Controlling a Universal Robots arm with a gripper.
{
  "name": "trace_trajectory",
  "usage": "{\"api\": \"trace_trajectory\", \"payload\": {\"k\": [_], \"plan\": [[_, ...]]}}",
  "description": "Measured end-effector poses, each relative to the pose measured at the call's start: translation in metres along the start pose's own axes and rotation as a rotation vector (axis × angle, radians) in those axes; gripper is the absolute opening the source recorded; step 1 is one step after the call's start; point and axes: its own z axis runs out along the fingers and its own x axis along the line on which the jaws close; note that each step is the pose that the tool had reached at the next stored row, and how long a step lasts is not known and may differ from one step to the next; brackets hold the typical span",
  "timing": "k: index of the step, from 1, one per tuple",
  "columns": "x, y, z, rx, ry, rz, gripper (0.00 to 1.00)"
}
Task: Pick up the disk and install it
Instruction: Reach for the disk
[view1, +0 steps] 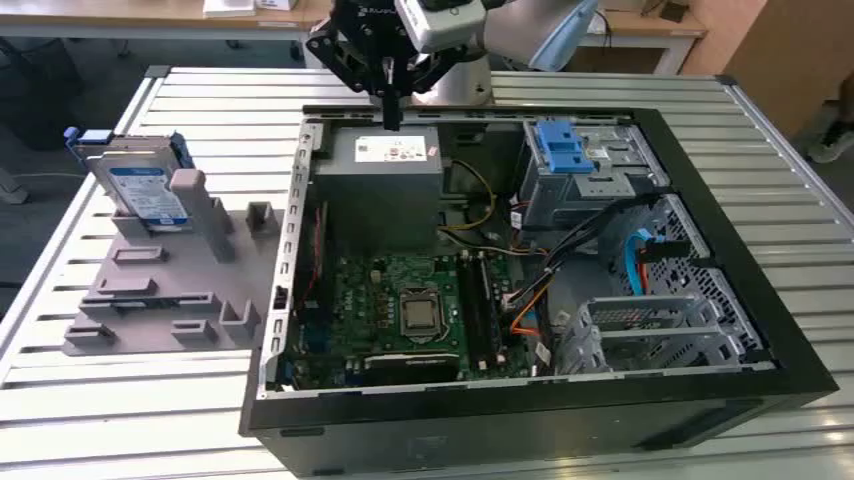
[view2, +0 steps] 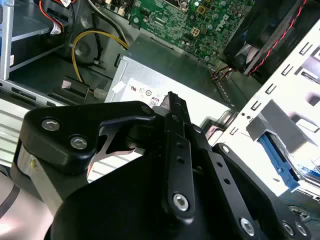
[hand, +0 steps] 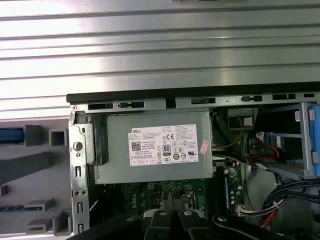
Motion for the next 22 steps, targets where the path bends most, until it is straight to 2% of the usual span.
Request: {"api": "trace_trajectory", "payload": {"k": [22], "plan": [[0.0058, -0.0004, -0.0001, 0.0, 0.0, 0.0, 0.11]]}}
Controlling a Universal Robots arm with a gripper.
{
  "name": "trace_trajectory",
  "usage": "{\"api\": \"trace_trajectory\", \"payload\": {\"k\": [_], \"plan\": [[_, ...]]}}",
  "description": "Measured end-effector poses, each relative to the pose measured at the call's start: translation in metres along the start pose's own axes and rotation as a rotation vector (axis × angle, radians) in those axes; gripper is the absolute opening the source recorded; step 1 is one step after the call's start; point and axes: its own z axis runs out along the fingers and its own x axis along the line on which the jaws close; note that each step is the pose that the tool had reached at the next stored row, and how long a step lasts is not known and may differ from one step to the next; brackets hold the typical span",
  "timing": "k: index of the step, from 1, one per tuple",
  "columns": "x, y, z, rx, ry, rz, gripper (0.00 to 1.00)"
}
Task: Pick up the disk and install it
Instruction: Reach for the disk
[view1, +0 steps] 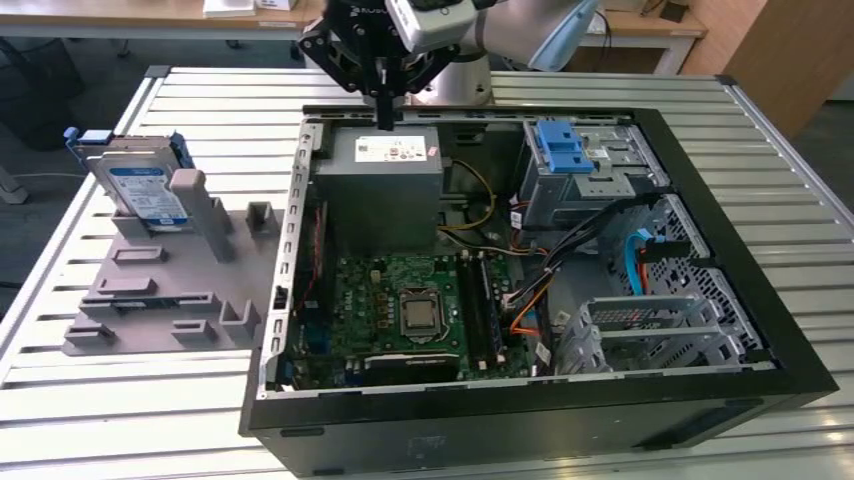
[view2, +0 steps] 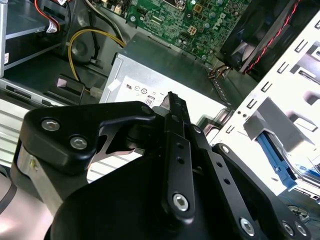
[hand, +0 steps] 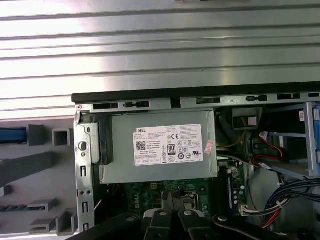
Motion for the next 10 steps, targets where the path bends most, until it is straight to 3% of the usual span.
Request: {"api": "trace_trajectory", "payload": {"k": [10], "plan": [[0.0034, -0.0003, 0.0, 0.0, 0.0, 0.0, 0.11]]}}
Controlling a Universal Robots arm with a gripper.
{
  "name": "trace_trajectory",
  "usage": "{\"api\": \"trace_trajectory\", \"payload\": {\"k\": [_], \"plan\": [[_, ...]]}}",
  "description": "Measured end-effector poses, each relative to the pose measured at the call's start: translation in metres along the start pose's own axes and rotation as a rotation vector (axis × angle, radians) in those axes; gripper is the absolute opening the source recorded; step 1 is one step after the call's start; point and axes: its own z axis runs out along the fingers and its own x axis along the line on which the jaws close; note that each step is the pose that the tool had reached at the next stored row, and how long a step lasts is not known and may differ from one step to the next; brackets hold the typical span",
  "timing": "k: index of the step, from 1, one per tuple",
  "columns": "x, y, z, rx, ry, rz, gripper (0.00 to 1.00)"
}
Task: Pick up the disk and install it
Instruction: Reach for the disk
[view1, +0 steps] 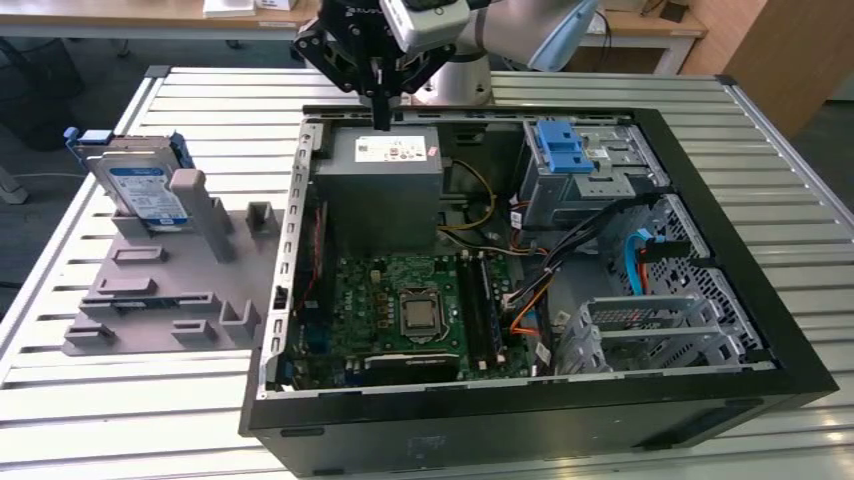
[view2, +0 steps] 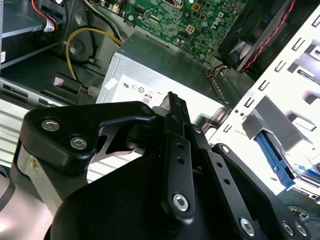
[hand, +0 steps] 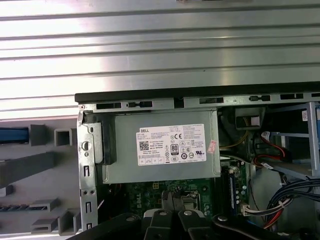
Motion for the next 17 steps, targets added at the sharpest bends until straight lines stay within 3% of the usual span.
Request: {"api": "trace_trajectory", "payload": {"k": [17], "plan": [[0.0052, -0.0004, 0.0001, 0.0, 0.0, 0.0, 0.11]]}}
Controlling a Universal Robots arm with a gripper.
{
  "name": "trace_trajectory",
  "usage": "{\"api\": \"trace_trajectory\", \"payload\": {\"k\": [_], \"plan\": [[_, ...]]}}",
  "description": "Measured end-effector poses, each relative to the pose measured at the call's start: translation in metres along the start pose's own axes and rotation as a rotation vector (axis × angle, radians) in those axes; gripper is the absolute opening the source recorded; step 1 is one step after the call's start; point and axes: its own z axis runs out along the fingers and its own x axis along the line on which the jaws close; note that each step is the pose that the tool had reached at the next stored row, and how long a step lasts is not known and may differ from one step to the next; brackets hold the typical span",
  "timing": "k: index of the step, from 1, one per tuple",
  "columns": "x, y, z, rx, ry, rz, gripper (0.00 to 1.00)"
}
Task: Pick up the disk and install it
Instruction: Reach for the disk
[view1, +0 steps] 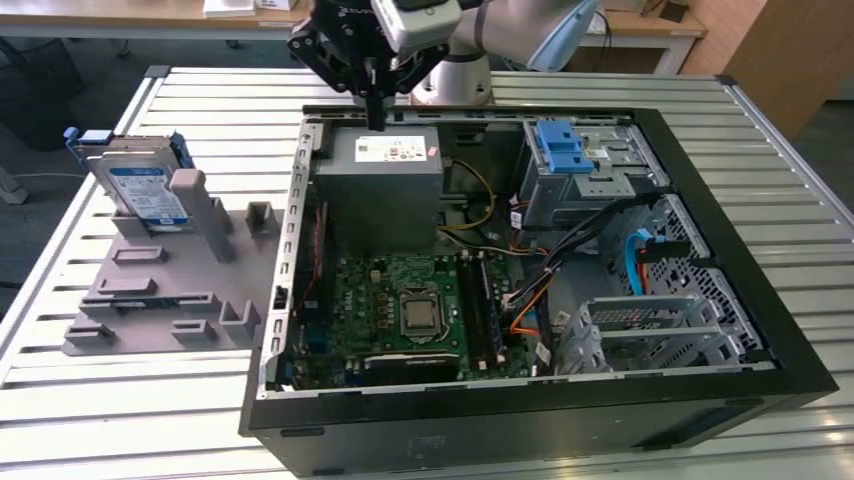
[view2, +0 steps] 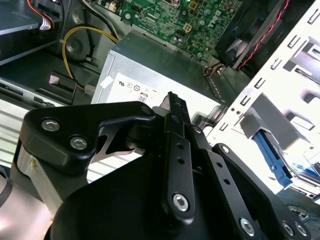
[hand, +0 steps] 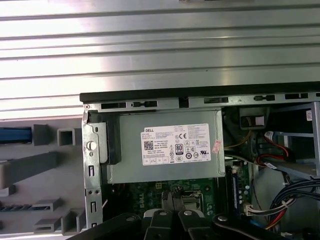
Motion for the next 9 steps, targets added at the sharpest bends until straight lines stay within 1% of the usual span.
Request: {"api": "trace_trajectory", "payload": {"k": [9], "plan": [[0.0028, -0.0002, 0.0, 0.0, 0.0, 0.0, 0.11]]}}
